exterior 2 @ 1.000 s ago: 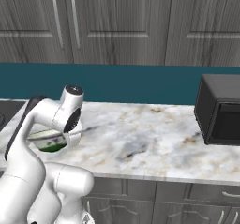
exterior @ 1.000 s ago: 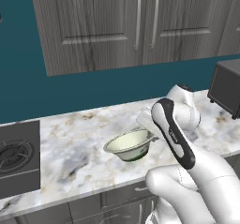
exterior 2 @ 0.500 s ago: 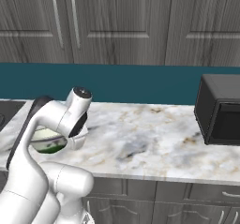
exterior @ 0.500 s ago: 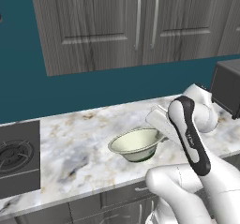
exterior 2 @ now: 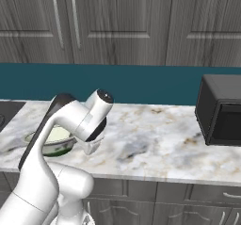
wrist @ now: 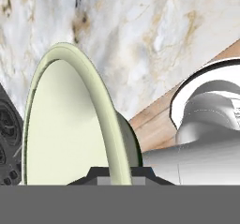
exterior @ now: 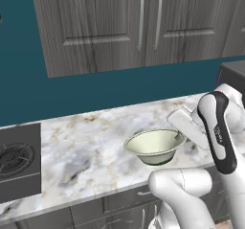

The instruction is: Pick the cup and bowl from the counter and place them on the counter next to the sink.

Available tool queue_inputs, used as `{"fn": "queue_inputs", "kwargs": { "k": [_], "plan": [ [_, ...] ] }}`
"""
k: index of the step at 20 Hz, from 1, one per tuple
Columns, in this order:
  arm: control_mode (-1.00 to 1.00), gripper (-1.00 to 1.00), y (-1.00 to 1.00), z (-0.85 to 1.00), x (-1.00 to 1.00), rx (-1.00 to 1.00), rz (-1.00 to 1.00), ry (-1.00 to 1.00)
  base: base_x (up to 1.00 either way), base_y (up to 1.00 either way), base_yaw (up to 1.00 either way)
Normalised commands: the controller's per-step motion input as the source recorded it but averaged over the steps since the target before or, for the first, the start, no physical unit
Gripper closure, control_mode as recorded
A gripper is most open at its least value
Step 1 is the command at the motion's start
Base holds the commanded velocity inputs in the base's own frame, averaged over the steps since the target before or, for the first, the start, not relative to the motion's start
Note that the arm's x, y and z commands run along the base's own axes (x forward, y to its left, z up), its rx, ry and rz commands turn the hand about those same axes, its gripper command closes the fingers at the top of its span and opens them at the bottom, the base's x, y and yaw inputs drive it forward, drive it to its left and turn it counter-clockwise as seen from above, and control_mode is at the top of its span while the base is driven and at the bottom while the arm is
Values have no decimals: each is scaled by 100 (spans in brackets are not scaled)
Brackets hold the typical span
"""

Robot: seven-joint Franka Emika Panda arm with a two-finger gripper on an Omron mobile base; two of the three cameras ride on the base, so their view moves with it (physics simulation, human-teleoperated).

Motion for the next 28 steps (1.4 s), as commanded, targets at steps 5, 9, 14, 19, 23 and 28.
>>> {"fn": "queue_inputs", "kwargs": {
  "k": [5, 9, 14, 19, 23, 28],
  "plan": [
    [-100, 100, -25, 29, -23, 7, 9, -10, 0, 0, 0],
    [-100, 100, -11, 30, -4, 1, 9, -16, 0, 0, 0],
    [-100, 100, -6, 23, 0, 0, 6, -19, 0, 0, 0],
    [-100, 100, -6, 15, -10, 0, 3, -10, 0, 0, 0],
    [-100, 100, -1, 1, -33, 0, 2, 0, 0, 0, 0],
    [-100, 100, 0, 0, -16, 0, 1, 0, 0, 0, 0]
  ]
}}
